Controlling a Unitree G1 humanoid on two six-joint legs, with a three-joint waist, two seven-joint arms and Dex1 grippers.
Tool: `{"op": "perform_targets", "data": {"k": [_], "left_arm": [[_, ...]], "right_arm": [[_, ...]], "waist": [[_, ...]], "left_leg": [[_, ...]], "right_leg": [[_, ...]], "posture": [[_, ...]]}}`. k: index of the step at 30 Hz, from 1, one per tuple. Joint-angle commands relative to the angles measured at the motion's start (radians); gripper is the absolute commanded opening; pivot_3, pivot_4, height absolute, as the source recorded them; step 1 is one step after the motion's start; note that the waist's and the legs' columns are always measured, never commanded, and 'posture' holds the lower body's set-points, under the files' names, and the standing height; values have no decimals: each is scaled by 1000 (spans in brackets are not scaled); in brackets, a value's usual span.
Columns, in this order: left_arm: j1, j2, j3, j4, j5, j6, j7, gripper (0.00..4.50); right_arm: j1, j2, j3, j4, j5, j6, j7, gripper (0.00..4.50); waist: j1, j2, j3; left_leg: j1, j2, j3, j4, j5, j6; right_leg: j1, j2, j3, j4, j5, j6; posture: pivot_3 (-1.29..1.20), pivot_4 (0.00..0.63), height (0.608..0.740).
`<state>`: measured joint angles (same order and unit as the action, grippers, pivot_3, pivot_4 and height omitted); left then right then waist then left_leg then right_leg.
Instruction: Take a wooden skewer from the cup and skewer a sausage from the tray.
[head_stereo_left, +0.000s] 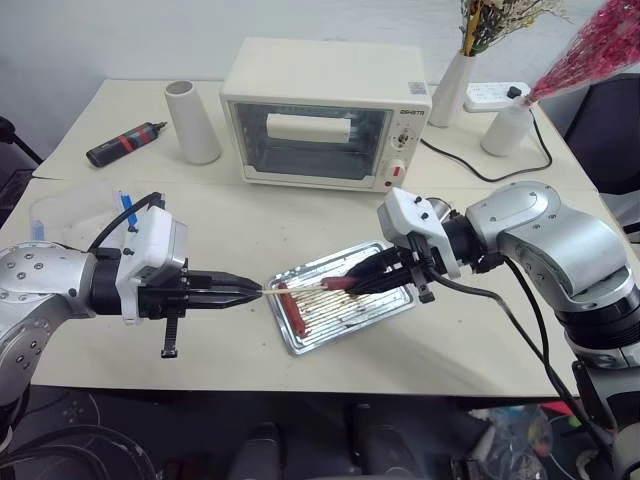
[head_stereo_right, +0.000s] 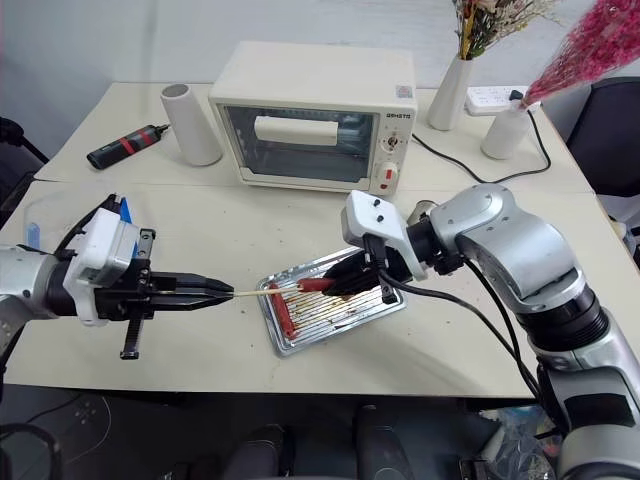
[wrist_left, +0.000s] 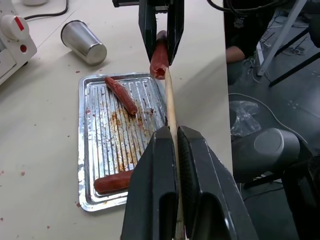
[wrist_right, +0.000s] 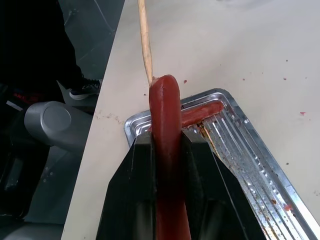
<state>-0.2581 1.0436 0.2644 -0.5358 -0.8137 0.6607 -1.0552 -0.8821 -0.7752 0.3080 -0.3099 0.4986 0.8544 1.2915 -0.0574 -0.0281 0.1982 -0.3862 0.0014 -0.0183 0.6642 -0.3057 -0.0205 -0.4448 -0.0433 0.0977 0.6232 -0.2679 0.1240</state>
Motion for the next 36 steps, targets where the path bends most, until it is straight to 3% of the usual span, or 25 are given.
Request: {"op": "perform_targets", "data": {"k": [1,13,36], "left_arm": [[-19,-1,6,1,12,-18,4,0],[6,35,57,35,33,-26,-37,0],[-42,15,13,39,41,-29,-32,0]], "right_arm": [[-16,3,-36,-39,27,4,-7,646],[0,-31,-40,-40,30,-10,-3,646],[-2,-25,-35,-33,34,-14,-29,646]], "waist": [[0,0,0],[0,0,0],[0,0,0]], "left_leg": [[0,0,0,0,0,0],[0,0,0,0,0,0],[0,0,0,1,0,0]], "right_leg": [[0,0,0,0,0,0],[0,0,0,0,0,0],[0,0,0,1,0,0]], "posture": [[0,150,740],[0,150,740],[0,150,740]]}}
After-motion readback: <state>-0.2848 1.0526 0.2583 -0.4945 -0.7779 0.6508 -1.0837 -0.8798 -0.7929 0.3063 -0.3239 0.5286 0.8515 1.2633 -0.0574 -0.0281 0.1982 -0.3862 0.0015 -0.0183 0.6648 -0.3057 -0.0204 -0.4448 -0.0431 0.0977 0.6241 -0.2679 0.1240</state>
